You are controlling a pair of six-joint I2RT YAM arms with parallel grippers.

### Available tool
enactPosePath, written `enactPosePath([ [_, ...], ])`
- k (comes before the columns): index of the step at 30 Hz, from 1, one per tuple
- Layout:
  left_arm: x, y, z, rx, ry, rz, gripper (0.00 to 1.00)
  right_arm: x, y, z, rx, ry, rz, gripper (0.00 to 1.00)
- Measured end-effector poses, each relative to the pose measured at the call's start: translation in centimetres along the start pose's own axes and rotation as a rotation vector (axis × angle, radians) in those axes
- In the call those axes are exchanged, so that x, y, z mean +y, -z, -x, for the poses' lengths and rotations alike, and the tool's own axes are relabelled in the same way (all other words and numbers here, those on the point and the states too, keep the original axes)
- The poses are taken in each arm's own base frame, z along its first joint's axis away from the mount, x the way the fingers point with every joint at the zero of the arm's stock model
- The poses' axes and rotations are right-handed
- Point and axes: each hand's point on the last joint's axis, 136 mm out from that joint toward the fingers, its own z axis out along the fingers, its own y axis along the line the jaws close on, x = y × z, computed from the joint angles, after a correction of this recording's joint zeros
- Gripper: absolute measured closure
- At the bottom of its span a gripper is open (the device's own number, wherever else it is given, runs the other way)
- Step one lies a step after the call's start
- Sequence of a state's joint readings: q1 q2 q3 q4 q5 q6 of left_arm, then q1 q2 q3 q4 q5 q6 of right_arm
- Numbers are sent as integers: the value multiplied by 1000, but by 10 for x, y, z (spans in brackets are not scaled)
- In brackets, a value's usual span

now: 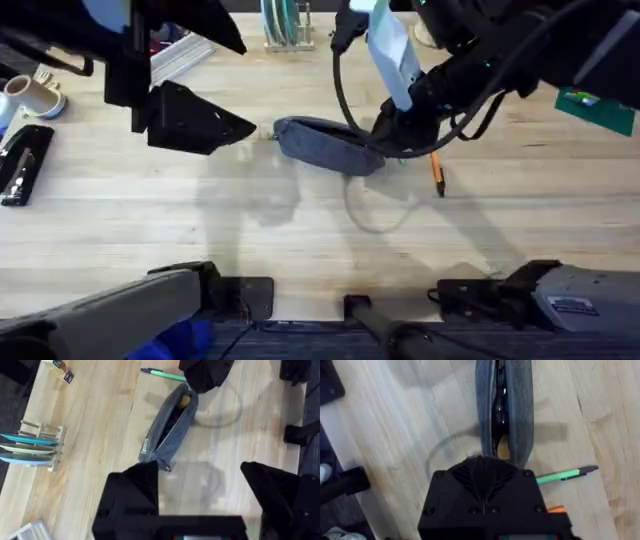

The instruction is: Unzip the bag, pick up the pens from the table one at a time and place them inside, then zip the bag closed.

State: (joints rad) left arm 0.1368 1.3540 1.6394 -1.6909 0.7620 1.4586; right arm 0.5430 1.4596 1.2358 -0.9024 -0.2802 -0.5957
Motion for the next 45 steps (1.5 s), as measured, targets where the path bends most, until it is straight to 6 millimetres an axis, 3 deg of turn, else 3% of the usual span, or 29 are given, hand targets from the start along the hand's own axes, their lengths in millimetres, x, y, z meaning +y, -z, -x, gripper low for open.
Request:
enactPosePath([
  [16,0,0,0,0,0,0,8,-9,-8,9,-25,10,-17,972],
  [45,0,0,0,0,0,0,8,-30,-65,-7,96,-23,7,972],
])
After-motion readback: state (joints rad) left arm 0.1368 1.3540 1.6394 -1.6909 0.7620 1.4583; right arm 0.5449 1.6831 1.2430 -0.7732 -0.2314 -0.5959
